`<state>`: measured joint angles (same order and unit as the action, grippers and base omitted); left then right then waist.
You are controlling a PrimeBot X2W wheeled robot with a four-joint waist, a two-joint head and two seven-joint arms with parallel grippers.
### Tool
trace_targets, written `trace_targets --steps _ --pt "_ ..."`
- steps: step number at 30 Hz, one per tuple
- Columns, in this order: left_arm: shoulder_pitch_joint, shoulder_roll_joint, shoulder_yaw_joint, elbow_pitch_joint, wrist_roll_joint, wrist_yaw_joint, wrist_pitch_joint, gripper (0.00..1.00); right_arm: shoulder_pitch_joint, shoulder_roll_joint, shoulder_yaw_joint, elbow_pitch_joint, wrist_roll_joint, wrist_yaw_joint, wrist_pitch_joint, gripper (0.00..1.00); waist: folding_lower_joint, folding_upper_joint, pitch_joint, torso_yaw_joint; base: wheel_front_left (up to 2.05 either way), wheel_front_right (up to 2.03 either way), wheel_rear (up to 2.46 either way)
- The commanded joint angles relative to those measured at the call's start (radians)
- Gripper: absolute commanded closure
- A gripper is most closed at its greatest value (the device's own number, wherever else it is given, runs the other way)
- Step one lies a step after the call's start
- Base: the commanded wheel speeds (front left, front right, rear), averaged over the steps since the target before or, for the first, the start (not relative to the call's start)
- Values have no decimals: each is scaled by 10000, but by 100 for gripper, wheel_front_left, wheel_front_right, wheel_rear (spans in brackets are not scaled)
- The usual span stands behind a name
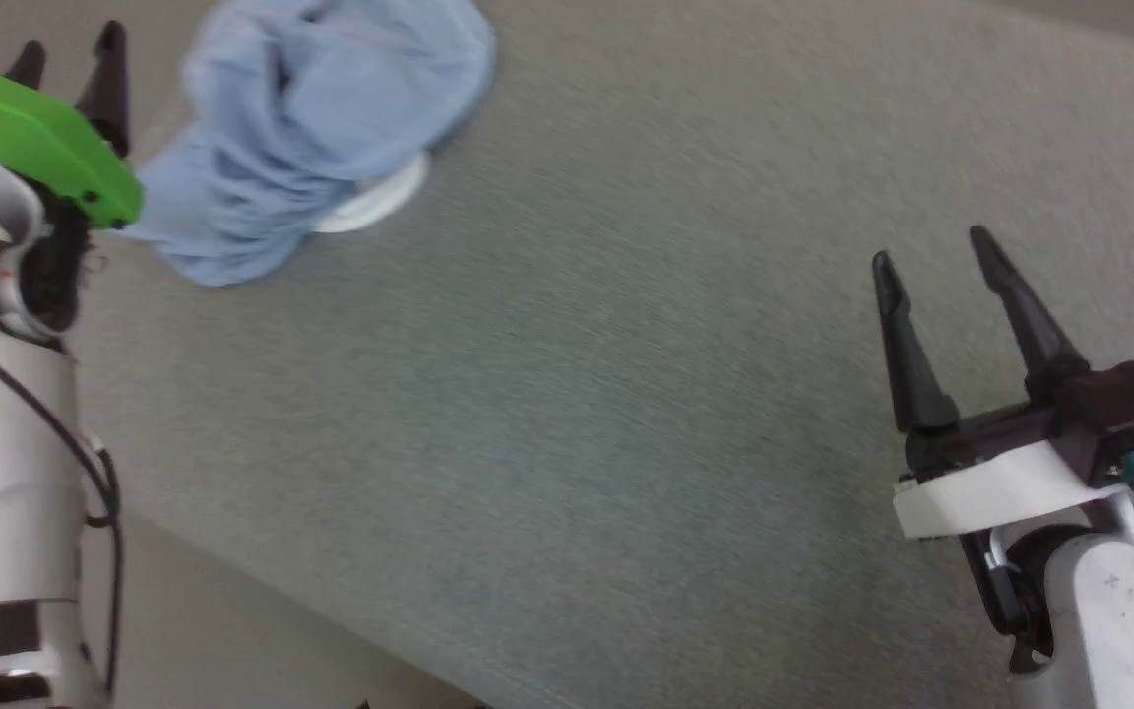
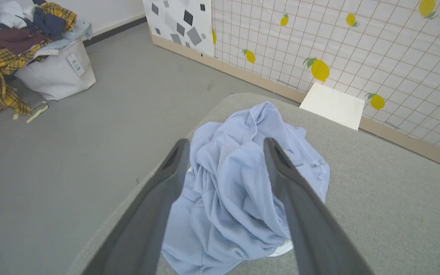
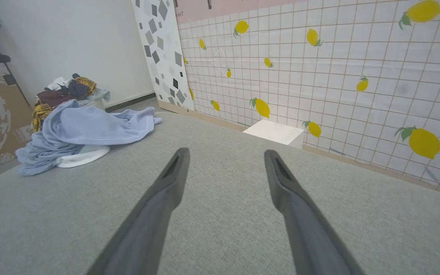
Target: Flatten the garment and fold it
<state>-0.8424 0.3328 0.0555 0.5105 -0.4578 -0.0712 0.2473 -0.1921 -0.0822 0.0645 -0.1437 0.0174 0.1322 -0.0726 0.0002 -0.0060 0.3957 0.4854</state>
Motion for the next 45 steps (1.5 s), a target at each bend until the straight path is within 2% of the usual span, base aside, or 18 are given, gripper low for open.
trace_targets --steps 1,4,7,12,16,17,18,19,21,26,30,32,35,38,45 --pt "-89 200 102 42 -186 -66 310 0 -192 -31 -12 -47 57 -15 -110 0 -2 60 2568 -2401 0 0 0" --pt "65 467 426 103 -634 -43 1077 0 -314 15 -79 35 134 -15 -268 0 -2 60 2851 -2752 0 0 0" --pt "427 666 688 270 -1035 179 2136 0 -380 75 -121 213 221 -15 -462 0 -2 60 2974 -3054 0 0 0" --pt "1167 747 911 342 -1340 931 3623 0 -417 165 -201 485 305 -15 -722 0 -2 60 2851 -3317 0 0 0" --pt "1869 666 894 276 -1505 1495 4852 0 -366 213 -238 806 363 -15 -889 0 -2 60 2247 -3365 0 0 0" --pt "2018 686 861 202 -1496 1570 5063 53 -331 225 -249 877 387 -15 -918 0 -2 60 2067 -3361 0 0 0" --pt "2187 750 809 54 -1445 1611 5217 82 -279 238 -265 969 422 -15 -956 0 -2 60 1807 -3348 0 0 0" --pt "2299 837 781 -105 -1355 1632 5193 100 -228 247 -283 1057 449 -15 -994 0 -2 60 1549 -3335 0 0 0" --pt "2482 1189 713 -573 -886 1647 4568 100 -89 265 -315 1249 502 -15 -1059 0 -2 60 949 -3302 0 0 0" --pt "2486 2126 432 -1204 907 1740 1263 100 414 299 -461 1723 622 -15 -1207 0 -2 60 -725 -3273 0 0 0" --pt "2039 2512 -33 -1173 2036 1815 -998 100 955 313 -631 1991 836 -15 -1287 0 -2 60 -2077 -3346 0 0 0" --pt "1744 2487 -392 -1119 2450 1794 -1848 100 1247 315 -697 2075 989 -15 -1300 0 -2 60 -2668 -3401 0 0 0" --pt "1366 2225 -927 -1155 2788 1647 -2758 100 1679 316 -724 2159 1147 -15 -1293 0 -2 60 -3464 -3531 0 0 0" --pt "1086 1602 -1499 -1335 2893 1494 -3426 100 2148 317 -714 2211 1268 -15 -1208 0 -2 60 -4154 -3721 0 0 0" --pt "479 -68 -2590 -2012 2624 1153 -3863 100 2589 318 -795 1800 1320 -15 -963 0 -2 60 -4514 -4312 0 0 0"
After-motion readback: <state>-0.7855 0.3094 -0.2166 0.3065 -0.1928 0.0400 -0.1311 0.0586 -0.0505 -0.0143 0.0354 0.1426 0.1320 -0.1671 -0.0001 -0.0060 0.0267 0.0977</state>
